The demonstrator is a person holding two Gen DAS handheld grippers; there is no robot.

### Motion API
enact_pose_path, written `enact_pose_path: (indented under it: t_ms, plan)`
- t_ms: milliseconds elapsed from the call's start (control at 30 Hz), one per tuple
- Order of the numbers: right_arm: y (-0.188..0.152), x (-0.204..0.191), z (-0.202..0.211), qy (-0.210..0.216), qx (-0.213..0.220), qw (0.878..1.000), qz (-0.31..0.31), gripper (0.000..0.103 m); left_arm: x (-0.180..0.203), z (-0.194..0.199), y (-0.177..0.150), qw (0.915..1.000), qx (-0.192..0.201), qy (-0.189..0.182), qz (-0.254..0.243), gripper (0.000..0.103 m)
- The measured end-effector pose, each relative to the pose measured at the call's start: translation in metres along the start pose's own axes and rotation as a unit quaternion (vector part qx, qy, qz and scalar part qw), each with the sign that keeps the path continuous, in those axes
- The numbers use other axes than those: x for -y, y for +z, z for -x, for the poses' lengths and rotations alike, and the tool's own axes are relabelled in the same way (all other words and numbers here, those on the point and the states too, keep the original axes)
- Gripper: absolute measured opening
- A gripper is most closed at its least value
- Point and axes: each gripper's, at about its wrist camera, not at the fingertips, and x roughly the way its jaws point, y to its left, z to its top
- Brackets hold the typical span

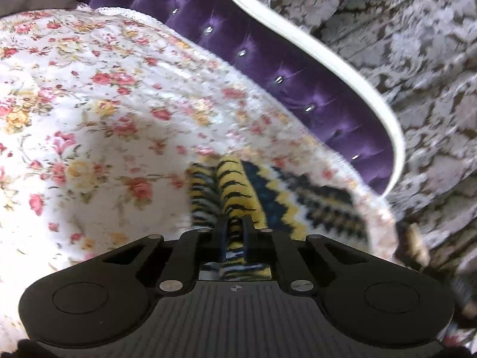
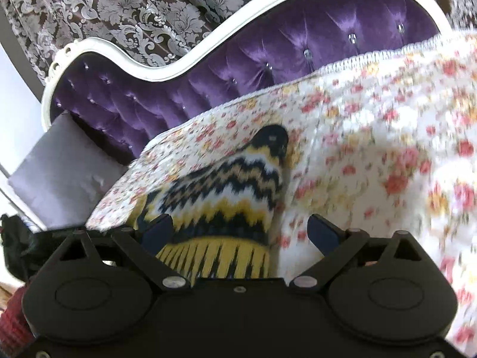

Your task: Fold small clothes

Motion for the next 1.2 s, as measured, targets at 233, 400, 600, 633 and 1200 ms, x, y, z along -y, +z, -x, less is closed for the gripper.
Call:
enact_pose_path:
  t_ms: [233, 400, 600, 633, 1200]
  plan:
    - [0.008, 0.010, -0.070, -0.089, -0.060, 0.993, 0.045, 0.097, 0.008, -0.001, -0.005, 0.9981, -0.005, 0.026, -0.056, 0.011]
    - [0.011, -0.009, -0.058, -0.115, -0.026, 0.988, 0.101, 0.100, 0.031, 0.028, -0.004, 0.9923, 0.029, 0.053, -0.108, 0.016]
    - [-0.001, -0.048, -0.005, -0.115, 0.027, 0.975, 0.187, 0.101, 0.079, 0.044, -0.035, 0.9780, 0.068, 0.024, -0.196, 0.059]
    - [-0.008, -0.052, -0.006, -0.125, 0.019, 0.971, 0.204, 0.102, 0.084, 0.038, -0.042, 0.9756, 0.058, 0.027, -0.210, 0.059]
    - [-0.030, -0.063, 0.055, -0.109, 0.069, 0.977, 0.169, 0.102, 0.103, 0.080, -0.083, 0.9720, 0.064, 0.059, -0.218, 0.066]
